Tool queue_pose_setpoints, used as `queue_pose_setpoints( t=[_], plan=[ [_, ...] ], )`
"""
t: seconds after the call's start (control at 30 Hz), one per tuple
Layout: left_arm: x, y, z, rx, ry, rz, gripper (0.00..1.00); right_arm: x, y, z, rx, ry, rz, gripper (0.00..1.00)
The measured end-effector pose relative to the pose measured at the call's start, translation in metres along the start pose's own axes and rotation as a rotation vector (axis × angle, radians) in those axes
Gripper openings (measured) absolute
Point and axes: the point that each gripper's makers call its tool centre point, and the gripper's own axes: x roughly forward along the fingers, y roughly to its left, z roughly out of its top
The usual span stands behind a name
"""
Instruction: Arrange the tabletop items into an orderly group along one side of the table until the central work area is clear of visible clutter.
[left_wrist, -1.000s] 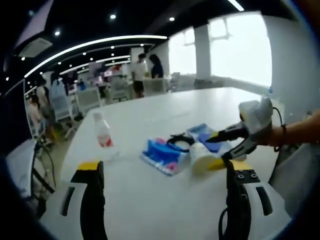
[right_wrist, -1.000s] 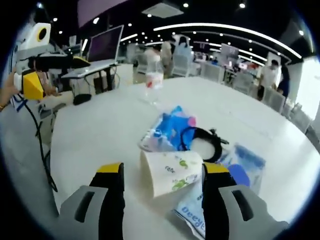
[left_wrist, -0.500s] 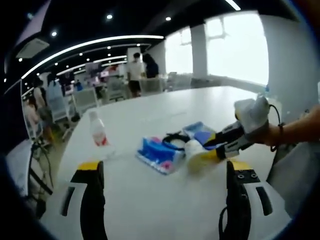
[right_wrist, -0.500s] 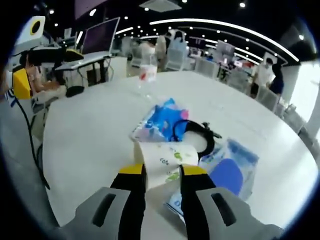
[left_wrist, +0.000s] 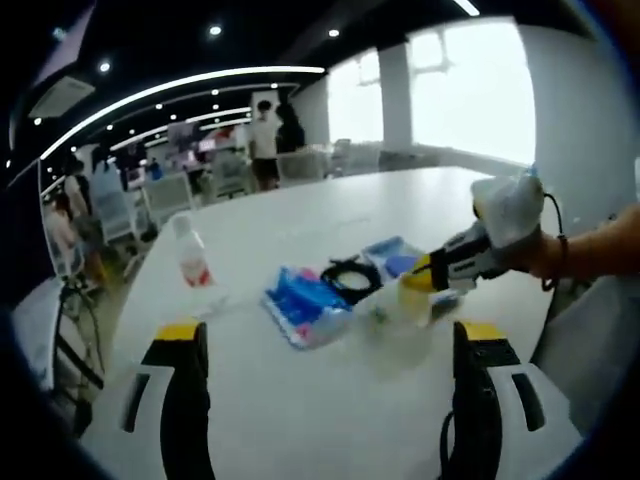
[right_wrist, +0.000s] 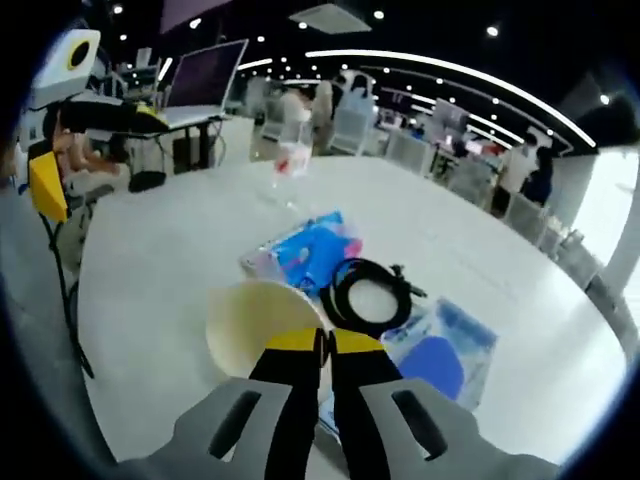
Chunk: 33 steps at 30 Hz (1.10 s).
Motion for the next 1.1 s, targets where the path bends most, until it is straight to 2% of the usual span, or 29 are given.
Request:
queue_pose_setpoints(
  t=[0.13,0.33,0.43,0.63,0.7,0.83,0.97,1.1],
  plan=[
    [0.000,-0.002,0.001,0.009,-0.004,-0.008,0.99,-0.002,0.000,0.003,0.019,-0.003,0.007,0.01],
    [0.000,-0.004,0.002,0.018,-0.014,-0.016,0.99,-0.006,0.004,-0.006,0.126,0.058,0.046,0.01],
    [0.000,-0.006,0.003,0.027,-0.017,-0.029,0.99,-0.010,0.004,-0.008,0.202,0.066,0.061,0.01],
    [0.002,-0.014,0.004,0.085,-0.012,-0.073,0.99,-0.019,0.005,-0.003,0.419,0.058,0.115,0.01],
    [0.004,-0.021,0.006,0.124,-0.013,-0.102,0.99,-0.023,0.006,-0.004,0.475,0.068,0.138,0.01],
    [0.006,-0.029,0.007,0.198,-0.002,-0.130,0.99,-0.031,0.014,-0.003,0.639,0.096,0.194,0.01],
    [0.009,-0.042,0.009,0.236,-0.007,-0.175,0.99,-0.039,0.023,0.000,0.724,0.120,0.264,0.01],
    [0.011,-0.052,0.008,0.292,-0.003,-0.194,0.99,-0.048,0.035,0.001,0.805,0.162,0.316,0.01]
  ],
)
